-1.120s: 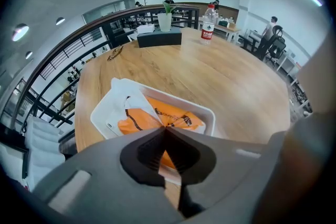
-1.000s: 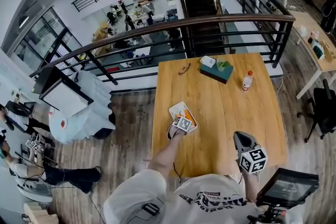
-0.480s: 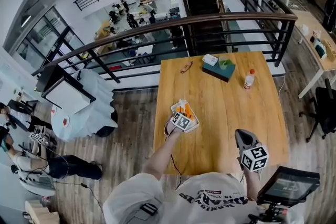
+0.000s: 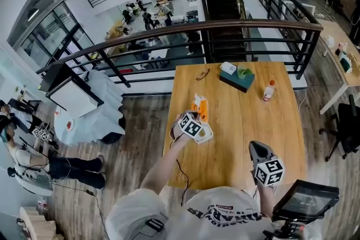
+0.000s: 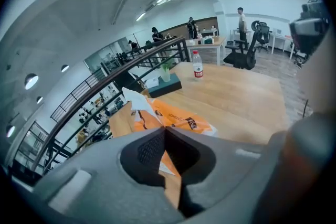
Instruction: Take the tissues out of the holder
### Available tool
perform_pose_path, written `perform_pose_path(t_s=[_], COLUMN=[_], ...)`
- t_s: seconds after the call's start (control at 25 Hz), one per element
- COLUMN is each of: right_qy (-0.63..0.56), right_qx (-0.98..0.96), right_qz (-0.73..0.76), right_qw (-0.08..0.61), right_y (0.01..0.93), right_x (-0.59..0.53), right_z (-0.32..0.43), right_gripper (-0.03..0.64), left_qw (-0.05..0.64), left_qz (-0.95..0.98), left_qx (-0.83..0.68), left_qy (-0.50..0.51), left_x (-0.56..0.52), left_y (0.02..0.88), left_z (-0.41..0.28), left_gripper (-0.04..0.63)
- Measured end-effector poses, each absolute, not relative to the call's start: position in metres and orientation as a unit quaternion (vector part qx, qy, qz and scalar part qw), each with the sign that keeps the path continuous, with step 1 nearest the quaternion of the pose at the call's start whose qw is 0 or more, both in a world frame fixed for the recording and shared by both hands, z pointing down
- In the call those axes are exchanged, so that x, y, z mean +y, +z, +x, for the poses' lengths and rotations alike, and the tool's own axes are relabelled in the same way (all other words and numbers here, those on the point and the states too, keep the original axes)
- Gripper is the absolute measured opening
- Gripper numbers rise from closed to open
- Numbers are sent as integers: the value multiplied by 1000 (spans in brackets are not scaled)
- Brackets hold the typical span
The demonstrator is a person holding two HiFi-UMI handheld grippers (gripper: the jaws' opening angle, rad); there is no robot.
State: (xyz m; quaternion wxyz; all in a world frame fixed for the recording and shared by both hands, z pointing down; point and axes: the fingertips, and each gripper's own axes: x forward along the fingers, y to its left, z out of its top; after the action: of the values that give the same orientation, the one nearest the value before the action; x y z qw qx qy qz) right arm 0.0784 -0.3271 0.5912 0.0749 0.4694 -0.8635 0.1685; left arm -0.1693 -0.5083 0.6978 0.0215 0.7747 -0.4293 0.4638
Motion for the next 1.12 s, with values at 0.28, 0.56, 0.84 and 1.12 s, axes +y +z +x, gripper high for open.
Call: perform_pose_path(t_s=[0.28,0.56,0.84,1.12], right_qy=[169,169,170,171], right_qx=[-867,-869,-867,-867], right_qz=[463,459,462,462], right_qw=[73,74,75,76], right_y=[590,591,593,594], right_x=[-328,-329,-330,-330], right_z=[73,70,72,73], right_gripper=[9,9,9,9], left_qw=[-51,-101,-102,-108], left_qz=[794,807,811,824], left_qx=[-452,-463,-459,-442], left_qy=[403,352,349,338], left_x=[-512,-512,-512,-509], left_y=[580,507,507,504], left_z=[-151,-140,-137,-122], left_gripper=[5,5,5,5])
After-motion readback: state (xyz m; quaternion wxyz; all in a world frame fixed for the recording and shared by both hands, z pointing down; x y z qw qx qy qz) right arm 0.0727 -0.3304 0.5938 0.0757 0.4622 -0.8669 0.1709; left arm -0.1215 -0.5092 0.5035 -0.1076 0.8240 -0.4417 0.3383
